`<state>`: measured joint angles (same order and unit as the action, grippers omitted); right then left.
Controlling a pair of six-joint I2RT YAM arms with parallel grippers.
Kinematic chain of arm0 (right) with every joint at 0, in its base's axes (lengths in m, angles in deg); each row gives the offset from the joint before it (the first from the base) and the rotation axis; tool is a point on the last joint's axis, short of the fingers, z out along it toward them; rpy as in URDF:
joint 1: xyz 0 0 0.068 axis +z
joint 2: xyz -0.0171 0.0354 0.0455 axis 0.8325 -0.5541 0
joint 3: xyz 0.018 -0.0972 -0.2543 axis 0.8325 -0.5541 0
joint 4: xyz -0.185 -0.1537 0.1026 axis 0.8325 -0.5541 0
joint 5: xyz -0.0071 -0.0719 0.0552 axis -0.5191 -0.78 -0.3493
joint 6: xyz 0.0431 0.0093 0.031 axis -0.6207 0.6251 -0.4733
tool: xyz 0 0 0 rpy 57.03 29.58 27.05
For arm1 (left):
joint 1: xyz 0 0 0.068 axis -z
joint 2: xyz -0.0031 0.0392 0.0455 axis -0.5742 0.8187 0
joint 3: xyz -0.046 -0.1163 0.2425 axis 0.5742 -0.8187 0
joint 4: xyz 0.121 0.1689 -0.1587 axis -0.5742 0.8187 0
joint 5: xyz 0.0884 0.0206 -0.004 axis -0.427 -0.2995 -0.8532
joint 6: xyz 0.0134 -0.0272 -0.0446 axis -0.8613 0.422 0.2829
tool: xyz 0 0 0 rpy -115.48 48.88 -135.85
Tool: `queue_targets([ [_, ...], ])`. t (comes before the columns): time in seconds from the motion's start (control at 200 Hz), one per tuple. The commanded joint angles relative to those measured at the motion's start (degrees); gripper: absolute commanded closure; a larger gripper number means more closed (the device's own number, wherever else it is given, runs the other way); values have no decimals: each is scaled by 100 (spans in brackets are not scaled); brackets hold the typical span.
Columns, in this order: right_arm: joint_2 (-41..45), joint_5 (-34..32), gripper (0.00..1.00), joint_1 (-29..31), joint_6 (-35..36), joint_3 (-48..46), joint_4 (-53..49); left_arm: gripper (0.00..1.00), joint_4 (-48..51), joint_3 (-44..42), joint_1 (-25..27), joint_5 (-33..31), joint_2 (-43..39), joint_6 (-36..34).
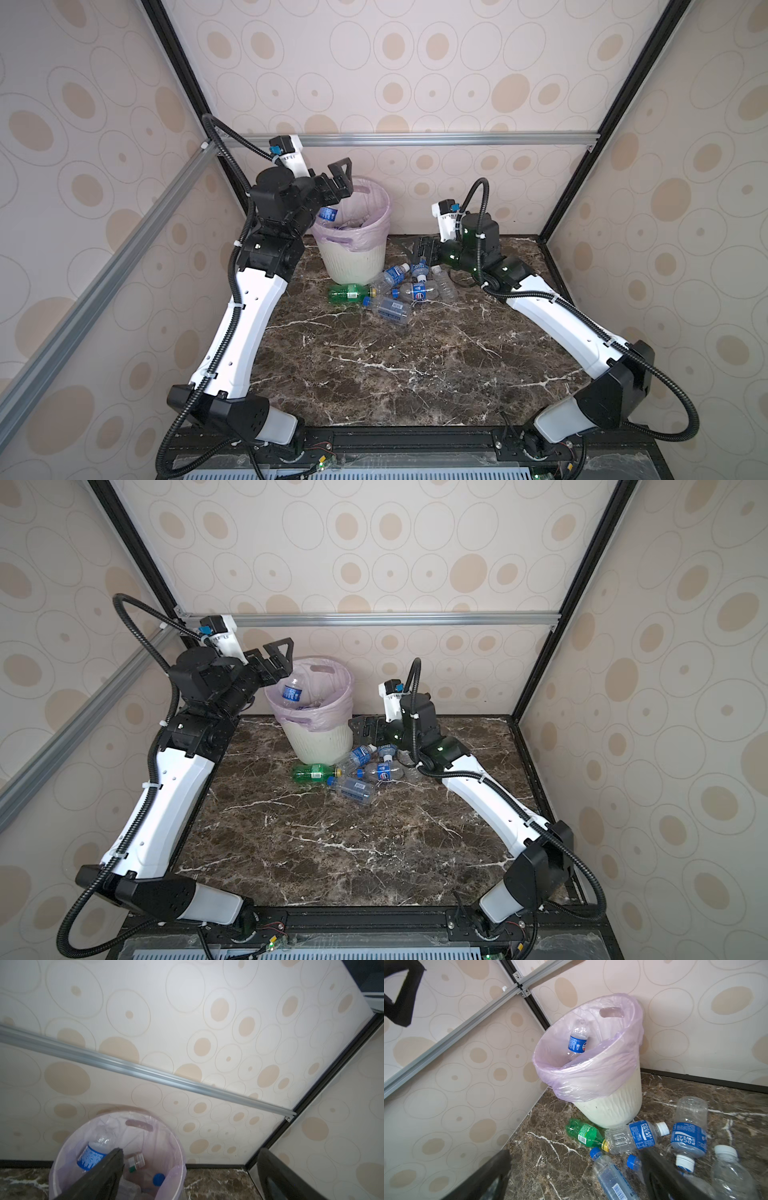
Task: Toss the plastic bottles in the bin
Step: 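Lower both grippers back toward the bottle pile, then lower right gripper onto the Pocari Sweat bottle and close on it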
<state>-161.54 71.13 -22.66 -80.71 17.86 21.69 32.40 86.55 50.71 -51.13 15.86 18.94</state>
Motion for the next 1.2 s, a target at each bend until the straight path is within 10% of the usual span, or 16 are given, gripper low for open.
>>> queue_targets([
  [0.0,151,-584,0,-27,-3,-88,-513,1,-254,-577,173,308,-190,258],
  [0.735,-1916,-639,3,-981,-442,386,-1455,1,-2005,-4872,1429,755,-1313,1861],
  [1.195,-4154,-663,15,-1082,-459,2450,-1856,1,-2362,-5189,1429,937,-764,2027],
])
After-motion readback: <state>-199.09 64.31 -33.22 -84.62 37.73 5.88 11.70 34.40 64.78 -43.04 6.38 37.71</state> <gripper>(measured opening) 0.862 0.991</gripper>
